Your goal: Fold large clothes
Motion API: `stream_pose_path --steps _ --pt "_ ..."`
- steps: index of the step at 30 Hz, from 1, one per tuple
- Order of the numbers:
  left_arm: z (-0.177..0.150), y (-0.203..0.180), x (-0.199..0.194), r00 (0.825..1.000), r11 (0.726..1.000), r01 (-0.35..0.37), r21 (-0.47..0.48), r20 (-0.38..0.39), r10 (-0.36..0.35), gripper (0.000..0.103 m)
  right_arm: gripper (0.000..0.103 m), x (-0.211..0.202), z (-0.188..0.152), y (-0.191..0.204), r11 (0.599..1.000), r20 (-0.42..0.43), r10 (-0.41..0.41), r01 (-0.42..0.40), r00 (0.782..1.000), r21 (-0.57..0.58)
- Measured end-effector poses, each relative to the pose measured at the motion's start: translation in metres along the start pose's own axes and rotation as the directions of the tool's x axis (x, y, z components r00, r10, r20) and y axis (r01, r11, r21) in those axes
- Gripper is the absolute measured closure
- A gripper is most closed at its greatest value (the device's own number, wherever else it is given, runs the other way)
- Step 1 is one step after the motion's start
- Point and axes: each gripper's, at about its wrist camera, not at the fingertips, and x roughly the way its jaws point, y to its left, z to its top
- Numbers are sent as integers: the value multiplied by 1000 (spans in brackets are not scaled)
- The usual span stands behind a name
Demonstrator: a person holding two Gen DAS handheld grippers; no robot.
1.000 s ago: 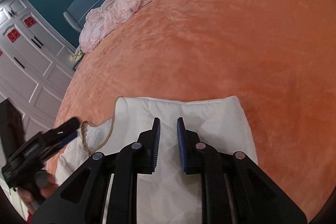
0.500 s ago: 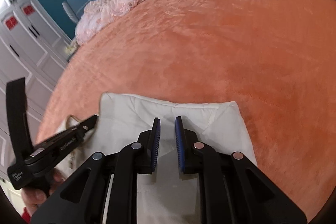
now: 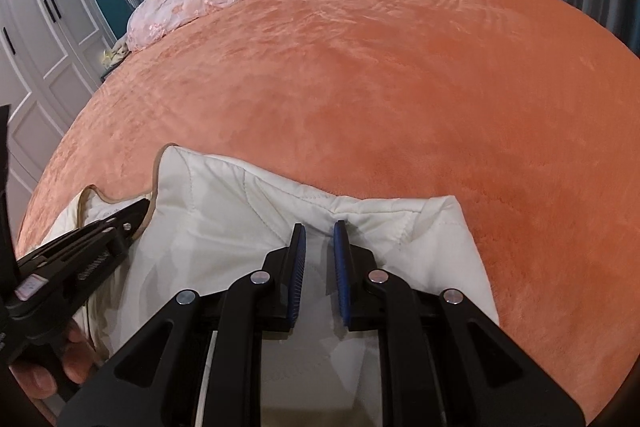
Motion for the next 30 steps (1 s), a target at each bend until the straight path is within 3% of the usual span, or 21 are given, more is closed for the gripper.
stream_pose_path --steps 3,5,10,13,15,18,24,30 --pt "1 17 -29 999 1000 -4 2 45 4 94 84 -31 9 10 998 65 -58 60 996 -28" --pt "2 36 -44 998 999 -38 26 51 37 91 84 -52 13 28 999 92 1 4 996 -48" --pt "-2 88 -48 995 995 -100 -1 2 100 91 84 -41 3 103 959 -44 162 -167 986 -227" --pt "-11 105 -37 994 995 -104 -6 -44 104 91 85 -9 -14 132 936 -133 155 -189 979 -296" --pt "-17 108 -30 993 994 -109 8 -53 109 91 87 10 -22 136 938 -163 121 -167 979 -304" --pt "-28 107 -23 992 992 -127 25 -13 127 90 88 19 -22 126 947 -142 139 -174 980 -271" --pt "-35 101 -17 981 981 -188 44 48 186 90 89 20 -33 125 954 -61 121 -133 991 -267" --pt "-35 104 -15 981 983 -183 22 66 181 90 90 20 -32 126 962 -2 105 -102 995 -254"
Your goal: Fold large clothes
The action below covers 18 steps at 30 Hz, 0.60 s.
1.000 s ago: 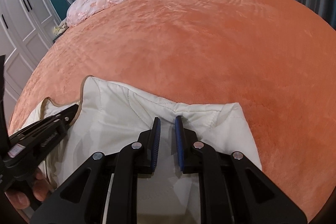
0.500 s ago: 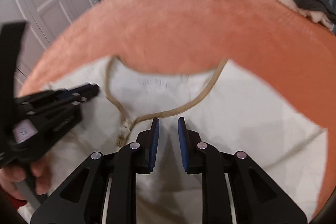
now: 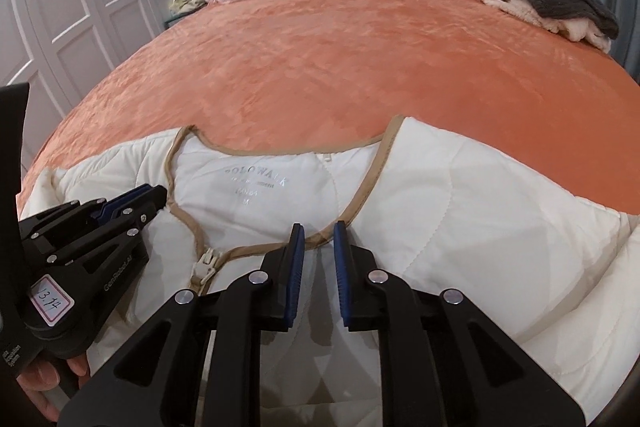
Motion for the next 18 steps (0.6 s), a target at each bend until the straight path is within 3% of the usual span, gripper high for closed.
stream_pose_path --steps 3,5,6,7,9,11,14,18 --pt "1 1 -2 1000 1000 -4 -1 -6 4 89 90 -3 2 0 1000 -6 -18 18 1000 2" --pt "2 4 -10 1000 1000 -13 -9 -28 13 85 87 -23 2 5 993 19 -121 121 993 -10" --pt "2 8 -18 999 1000 -20 -24 -44 19 84 85 -42 0 4 991 45 -135 135 990 13" --pt "-1 13 -29 998 999 -26 -46 -55 24 77 80 -66 -5 -2 994 73 -97 93 993 54" --pt "-15 27 -67 999 997 13 -74 -49 -16 67 54 -115 -24 -17 991 113 -21 5 993 134" --pt "-38 45 -110 998 997 40 -73 -41 -43 52 50 -174 -59 -37 981 137 5 -31 991 191" --pt "-91 81 -173 995 994 65 -90 -68 -72 40 45 -248 -126 -68 974 91 2 -23 996 226" --pt "-169 139 -234 984 979 61 -196 -152 -92 39 36 -327 -219 -104 967 -6 -28 29 1000 253"
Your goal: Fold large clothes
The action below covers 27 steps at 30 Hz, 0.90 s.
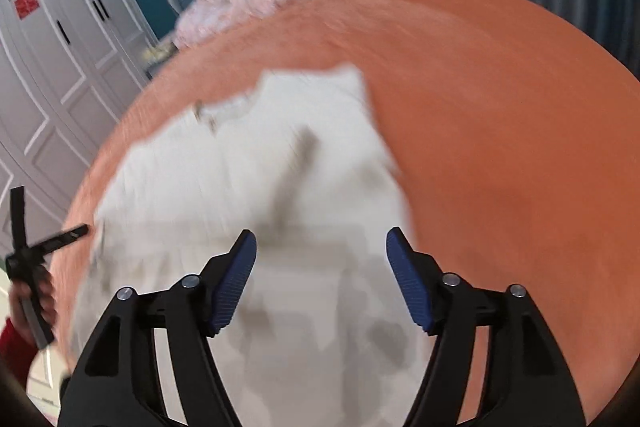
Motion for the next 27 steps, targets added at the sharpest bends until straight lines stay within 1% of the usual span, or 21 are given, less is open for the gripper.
stream_pose_path --steps 1,2,4,6,7,8,9,11,13,14,15,16,17,18,19,20,23,25,27 --pt "-24 22 -13 1000 999 -6 -44 -23 5 39 35 -14 -20 -13 1000 -29 -4 4 1000 14" --pt "-37 33 -19 999 997 -11 -70 -37 8 39 35 -26 -41 -24 999 -64 -7 9 998 35" --pt "-68 56 -28 997 990 -22 -138 -75 12 39 35 -38 -73 -40 997 -103 13 -5 995 79" --pt "-97 76 -31 993 972 9 -233 -113 -36 39 35 -44 -96 -49 991 -125 24 -7 992 136" --pt "-105 79 -30 990 965 27 -260 -128 -62 39 35 -42 -106 -54 984 -134 43 -19 990 175" --pt "-117 83 -27 985 951 53 -303 -143 -101 39 35 -40 -110 -58 979 -138 52 -23 989 204" --pt "-121 82 -25 983 944 65 -322 -140 -115 39 35 -35 -116 -60 968 -141 81 -44 987 248" --pt "-128 77 -29 986 935 73 -348 -115 -119 40 34 -27 -125 -59 948 -144 128 -78 981 308" --pt "-130 72 -31 987 929 87 -360 -95 -129 40 34 -23 -127 -53 941 -129 148 -99 981 323" --pt "-131 71 -31 987 926 91 -367 -91 -133 42 35 -21 -128 -48 939 -122 150 -103 981 327" --pt "-131 70 -31 987 923 87 -374 -91 -130 43 41 -20 -126 -43 939 -117 161 -116 980 325" --pt "-131 71 -31 987 921 89 -378 -89 -132 56 46 -19 -125 -39 939 -113 169 -126 979 319" --pt "-130 69 -32 984 920 114 -375 -86 -157 77 57 -20 -124 -36 942 -112 170 -128 979 311" --pt "-130 69 -32 982 920 117 -373 -94 -163 84 72 -20 -122 -31 947 -113 165 -126 980 296" --pt "-130 68 -35 981 920 124 -372 -91 -169 90 79 -22 -121 -28 952 -112 154 -117 982 283" --pt "-128 64 -37 982 921 127 -368 -84 -168 92 91 -25 -118 -26 957 -110 140 -106 984 271" --pt "-125 56 -56 988 940 126 -318 -47 -148 95 95 -42 -114 -26 958 -90 155 -127 984 258" --pt "-122 49 -74 990 953 129 -273 -17 -139 96 99 -56 -110 -23 969 -86 146 -125 986 212" --pt "-122 43 -91 991 962 129 -242 -4 -134 96 99 -69 -108 -22 977 -94 148 -131 984 168"
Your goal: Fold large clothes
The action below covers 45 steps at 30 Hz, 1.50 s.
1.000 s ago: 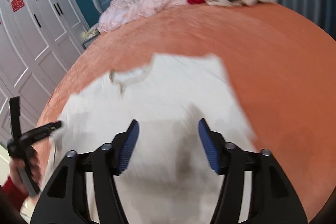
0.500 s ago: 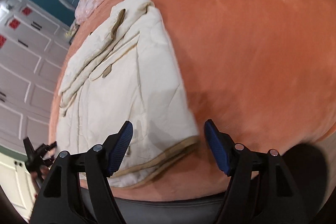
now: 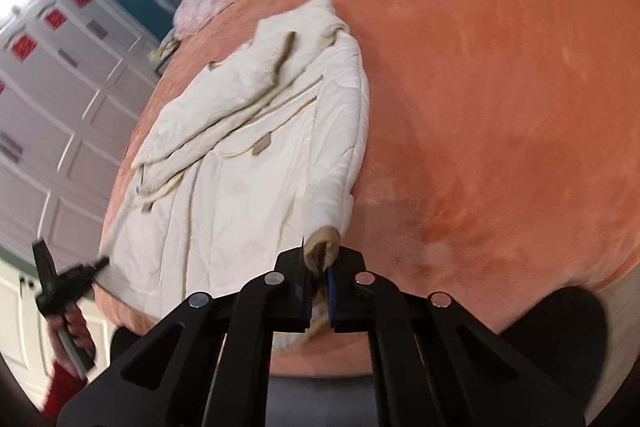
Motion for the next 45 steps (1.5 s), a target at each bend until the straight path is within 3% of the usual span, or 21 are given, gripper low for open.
stream_pose_path --steps 6,10,14,17,19,23,25,27,30,32,36,40,43,45 --pt "-33 -10 -57 999 986 -23 165 -31 28 96 100 -47 -24 12 978 -122 -58 32 991 -205" --pt "-87 -7 -104 989 955 -46 294 -124 86 96 100 -87 -65 20 944 -247 -125 38 961 -329" --pt "-135 6 -147 973 956 -47 291 -203 110 96 100 -118 -99 23 938 -374 -145 7 916 -348" --pt "-155 15 -170 972 974 -55 221 -212 103 96 100 -125 -105 27 943 -404 -138 -5 904 -333" --pt "-157 17 -175 977 984 -53 172 -195 87 96 100 -121 -93 30 948 -383 -122 -7 916 -320" --pt "-124 6 -175 992 987 -31 160 -117 50 95 99 -109 -31 44 949 -234 -75 -2 969 -316" --pt "-97 -6 -177 998 978 -51 203 -24 57 94 99 -109 0 51 955 -146 -45 -1 988 -297" --pt "-74 -18 -179 994 965 -95 244 83 76 95 99 -107 24 63 954 -59 -28 9 998 -301" --pt "-35 -28 -174 975 955 -130 268 211 73 101 99 -85 59 72 960 26 5 2 1000 -281" --pt "-9 -28 -157 974 961 -103 257 224 44 103 99 -61 75 78 964 54 17 -2 998 -265" --pt "20 -31 -124 964 966 -160 201 243 109 103 100 -11 92 84 976 69 -1 16 998 -218" --pt "28 -29 -159 961 979 -62 196 276 6 102 100 12 104 84 981 89 -30 46 996 -188" --pt "27 -31 -177 960 975 -20 222 275 -43 91 100 19 113 80 983 91 -35 50 995 -176" --pt "23 -29 -177 966 973 -17 229 256 -44 55 99 22 116 77 985 96 -37 52 995 -163"
